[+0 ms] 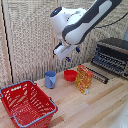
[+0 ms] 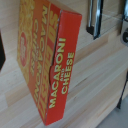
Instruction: Kindly position your hand close to the oven tray's handle. Softly yet firmly grasp the handle using your hand. Slowly and with caution, draw the tray out until it is fully stretched out.
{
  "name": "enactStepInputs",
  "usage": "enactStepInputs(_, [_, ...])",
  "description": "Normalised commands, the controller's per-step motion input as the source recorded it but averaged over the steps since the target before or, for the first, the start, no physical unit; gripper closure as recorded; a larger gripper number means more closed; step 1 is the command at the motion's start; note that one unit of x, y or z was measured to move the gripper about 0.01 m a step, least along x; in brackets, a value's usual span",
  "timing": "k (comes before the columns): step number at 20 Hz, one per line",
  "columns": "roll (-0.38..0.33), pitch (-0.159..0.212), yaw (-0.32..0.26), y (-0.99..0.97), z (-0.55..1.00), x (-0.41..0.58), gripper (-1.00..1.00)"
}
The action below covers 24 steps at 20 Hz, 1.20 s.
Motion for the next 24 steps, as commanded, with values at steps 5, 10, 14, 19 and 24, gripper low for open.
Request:
enactStepInputs(5, [-0.231, -0.050, 0.053, -0.34, 0.07, 0.410, -1.00])
enactStepInputs(10, [-0.164, -0.120, 0.064, -0.77, 0.02, 0.011, -1.00])
enactStepInputs(14, [-0.116, -0.095, 0.065, -0.85, 0.00, 0.000, -1.00])
enactStepInputs(19, [-0.107, -0.060, 0.030, -0.92, 0.00, 0.015, -1.00])
enactStepInputs(24, [-0.133, -0.006, 0.037, -0.83, -0.10, 0.105, -1.00])
